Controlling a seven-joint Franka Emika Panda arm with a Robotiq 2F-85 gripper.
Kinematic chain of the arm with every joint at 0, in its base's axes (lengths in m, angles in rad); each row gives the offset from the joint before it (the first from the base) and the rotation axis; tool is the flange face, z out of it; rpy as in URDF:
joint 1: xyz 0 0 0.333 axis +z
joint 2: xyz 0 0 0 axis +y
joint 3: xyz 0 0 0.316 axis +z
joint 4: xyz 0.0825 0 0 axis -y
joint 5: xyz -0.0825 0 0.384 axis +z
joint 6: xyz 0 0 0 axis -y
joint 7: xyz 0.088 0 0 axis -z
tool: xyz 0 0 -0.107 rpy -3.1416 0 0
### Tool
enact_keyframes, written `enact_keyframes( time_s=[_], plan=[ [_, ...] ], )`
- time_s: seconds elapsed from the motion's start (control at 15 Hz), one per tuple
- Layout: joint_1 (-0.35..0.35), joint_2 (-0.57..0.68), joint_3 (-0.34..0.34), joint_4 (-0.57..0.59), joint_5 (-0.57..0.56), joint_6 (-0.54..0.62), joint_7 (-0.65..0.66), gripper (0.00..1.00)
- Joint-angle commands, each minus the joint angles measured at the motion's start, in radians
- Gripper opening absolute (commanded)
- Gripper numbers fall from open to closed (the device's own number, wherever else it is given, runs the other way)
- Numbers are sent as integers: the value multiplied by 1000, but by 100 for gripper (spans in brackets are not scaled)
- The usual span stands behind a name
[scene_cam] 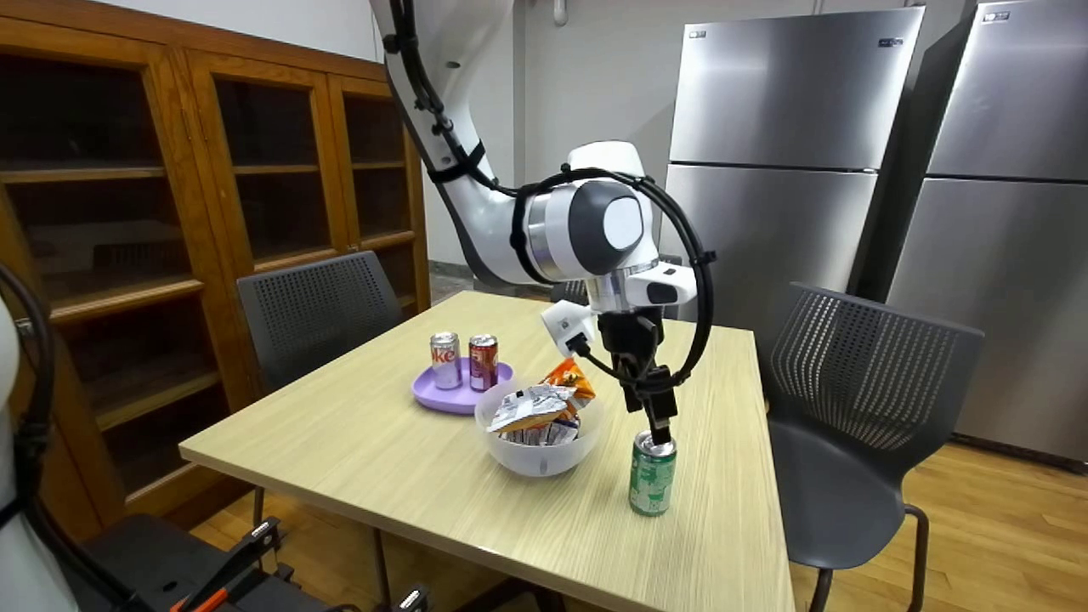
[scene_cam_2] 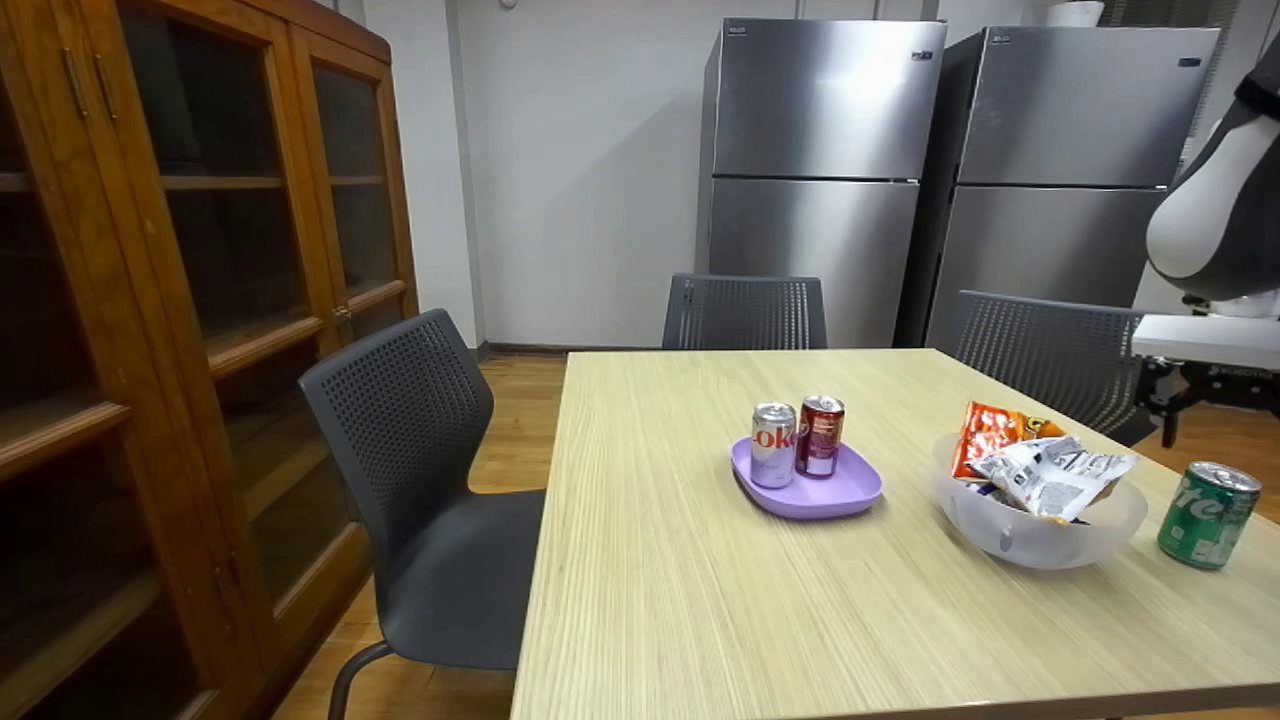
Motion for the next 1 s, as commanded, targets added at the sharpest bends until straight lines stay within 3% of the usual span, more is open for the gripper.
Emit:
enact_keyframes(
  time_s=[0.0,0.93],
  plan=[
    [-17,-3,1,-25,5,32,20,100],
    [-60,77,46,37,195,27,4,100]
  ],
)
